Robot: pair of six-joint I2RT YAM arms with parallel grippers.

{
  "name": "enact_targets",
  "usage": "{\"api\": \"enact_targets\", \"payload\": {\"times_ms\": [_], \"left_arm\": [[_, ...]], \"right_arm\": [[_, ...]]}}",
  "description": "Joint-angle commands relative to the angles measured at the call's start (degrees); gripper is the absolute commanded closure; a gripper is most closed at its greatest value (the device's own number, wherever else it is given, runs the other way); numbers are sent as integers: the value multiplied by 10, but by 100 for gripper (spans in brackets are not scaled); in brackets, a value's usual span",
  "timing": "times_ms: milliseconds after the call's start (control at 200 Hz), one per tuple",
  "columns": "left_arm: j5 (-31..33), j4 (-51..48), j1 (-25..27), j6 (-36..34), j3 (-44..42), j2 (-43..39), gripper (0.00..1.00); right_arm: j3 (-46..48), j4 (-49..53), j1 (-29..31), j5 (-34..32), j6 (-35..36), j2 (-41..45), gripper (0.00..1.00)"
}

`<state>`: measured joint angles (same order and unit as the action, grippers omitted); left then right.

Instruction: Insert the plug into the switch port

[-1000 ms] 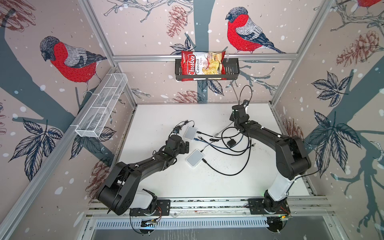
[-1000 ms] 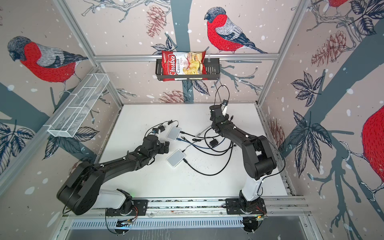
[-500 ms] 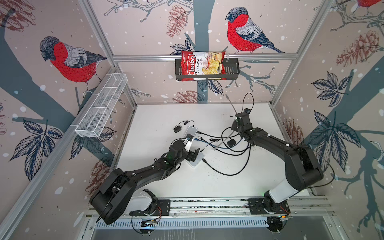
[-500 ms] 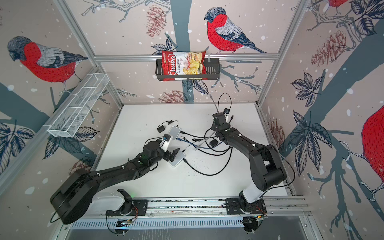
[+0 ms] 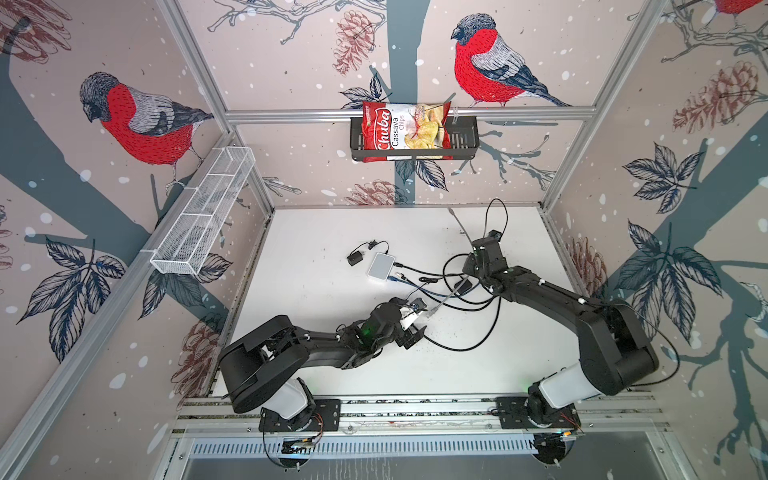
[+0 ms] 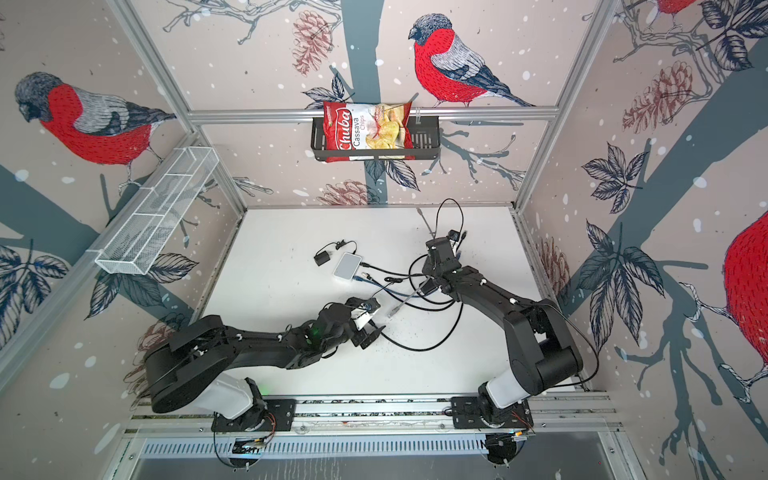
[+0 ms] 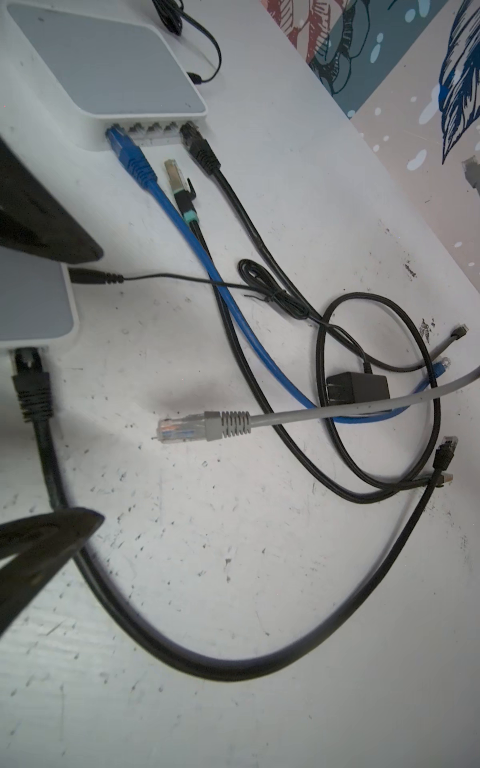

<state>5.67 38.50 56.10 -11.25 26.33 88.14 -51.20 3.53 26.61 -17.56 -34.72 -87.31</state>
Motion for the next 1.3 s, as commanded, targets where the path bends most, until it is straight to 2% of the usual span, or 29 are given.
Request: {"api": "enact_targets", "payload": {"times_ms": [0,135,265,795,1011,1141,1296], "left_arm": [[44,87,16,-26,-2,22,14],[48,147,32,-54,-5,57,19],[50,200,38,-63,-5,90,30],[42,184,40,-74,31,143,69],[41,175,41,-75,37,154,72],[63,179,41,-73,32,154,81],[73,185,42,-79,18,140,84]], "right_arm": [[5,-1,2,7,-11,10,99],[12,0,5,11,-12,19,99],[14,3,5,14,-13,29,98],[25,12,5,27,-16,49,98],[26,18,5,30,-16,56,98],[29,22,5,31,-15,60,97],[36,26,5,29,-9,63,96]]}}
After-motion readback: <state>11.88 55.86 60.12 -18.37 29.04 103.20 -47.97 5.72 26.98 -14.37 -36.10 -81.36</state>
